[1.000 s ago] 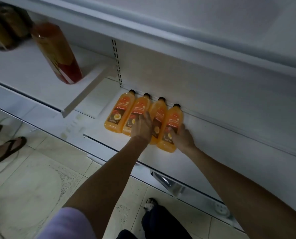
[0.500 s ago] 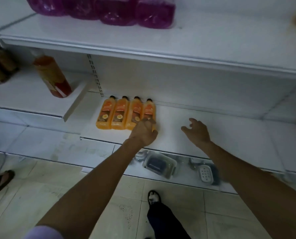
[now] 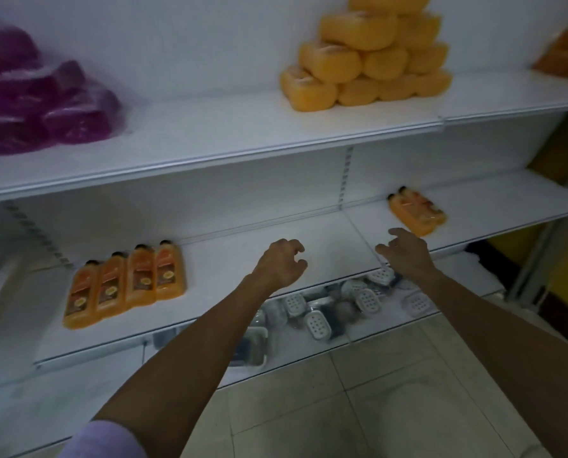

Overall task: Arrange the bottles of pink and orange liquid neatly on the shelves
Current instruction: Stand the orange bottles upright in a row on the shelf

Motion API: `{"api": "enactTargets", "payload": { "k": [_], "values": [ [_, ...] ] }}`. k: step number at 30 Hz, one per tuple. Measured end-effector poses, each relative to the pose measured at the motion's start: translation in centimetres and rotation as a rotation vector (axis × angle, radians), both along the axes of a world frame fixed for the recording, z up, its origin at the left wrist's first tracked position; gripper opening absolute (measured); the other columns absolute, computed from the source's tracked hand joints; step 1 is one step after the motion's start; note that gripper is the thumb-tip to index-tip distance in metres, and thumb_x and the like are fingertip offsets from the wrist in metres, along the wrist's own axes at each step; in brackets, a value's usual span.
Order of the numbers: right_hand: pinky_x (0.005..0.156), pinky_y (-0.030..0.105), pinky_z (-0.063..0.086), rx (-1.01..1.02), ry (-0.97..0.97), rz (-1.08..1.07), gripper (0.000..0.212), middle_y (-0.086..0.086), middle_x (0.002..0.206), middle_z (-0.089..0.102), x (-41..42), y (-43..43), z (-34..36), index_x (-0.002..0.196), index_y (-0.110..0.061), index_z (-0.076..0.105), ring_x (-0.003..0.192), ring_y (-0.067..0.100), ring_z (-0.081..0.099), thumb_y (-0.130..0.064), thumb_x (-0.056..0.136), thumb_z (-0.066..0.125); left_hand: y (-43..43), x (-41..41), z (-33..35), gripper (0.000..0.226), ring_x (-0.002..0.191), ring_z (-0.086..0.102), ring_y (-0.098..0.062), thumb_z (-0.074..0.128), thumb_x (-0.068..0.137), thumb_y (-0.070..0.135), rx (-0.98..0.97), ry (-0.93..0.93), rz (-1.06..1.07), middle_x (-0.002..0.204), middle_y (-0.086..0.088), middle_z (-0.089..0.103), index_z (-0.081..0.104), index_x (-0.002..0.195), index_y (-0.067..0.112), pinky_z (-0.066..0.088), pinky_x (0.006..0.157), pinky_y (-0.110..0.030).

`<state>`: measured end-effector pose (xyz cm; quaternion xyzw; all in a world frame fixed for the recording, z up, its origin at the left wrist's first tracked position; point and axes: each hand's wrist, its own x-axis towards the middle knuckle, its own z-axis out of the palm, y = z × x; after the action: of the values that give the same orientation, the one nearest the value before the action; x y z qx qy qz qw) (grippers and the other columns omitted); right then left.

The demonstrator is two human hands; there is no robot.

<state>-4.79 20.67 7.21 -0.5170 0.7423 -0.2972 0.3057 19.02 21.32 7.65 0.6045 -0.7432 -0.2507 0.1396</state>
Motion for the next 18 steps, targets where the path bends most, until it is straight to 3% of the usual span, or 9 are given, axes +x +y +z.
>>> {"api": "enactTargets", "payload": {
  "k": [6,13,18],
  "values": [
    [0.095,0.033,0.041,-0.023,0.016,-0.064,0.053,0.020,0.128,0.054,-11.2,0.8,0.0,0.136,-0.005,0.046,0.110,0.026,0.053,-0.018,0.088,0.063,-1.9,-11.5,-0.6,0.034,0.114,0.054,-0.027,0.054,0.092,0.021,0.055,0.030,-0.081,0.129,-0.015,0.055,0.057,0.123,0.007,0.040,0.095,-0.027],
    [0.091,0.028,0.039,0.029,0.145,-0.119,0.050,0.018,0.126,0.056,-26.1,0.7,-1.0,0.135,-0.004,0.047,0.116,0.030,0.052,-0.021,0.090,0.061,-3.0,-26.2,-3.3,0.030,0.112,0.055,-0.025,0.054,0.089,0.014,0.024,0.131,-0.115,0.123,-0.013,0.057,0.060,0.119,0.008,0.043,0.093,-0.028],
    [0.084,0.025,0.037,0.093,0.145,-0.149,0.049,0.017,0.127,0.055,-32.2,-0.2,-2.4,0.135,-0.005,0.046,0.117,0.028,0.051,-0.022,0.091,0.060,-4.7,-32.0,-4.0,0.029,0.113,0.054,-0.027,0.054,0.090,0.016,0.075,0.116,-0.070,0.124,-0.014,0.055,0.061,0.117,0.009,0.044,0.091,-0.030]
  ]
}}
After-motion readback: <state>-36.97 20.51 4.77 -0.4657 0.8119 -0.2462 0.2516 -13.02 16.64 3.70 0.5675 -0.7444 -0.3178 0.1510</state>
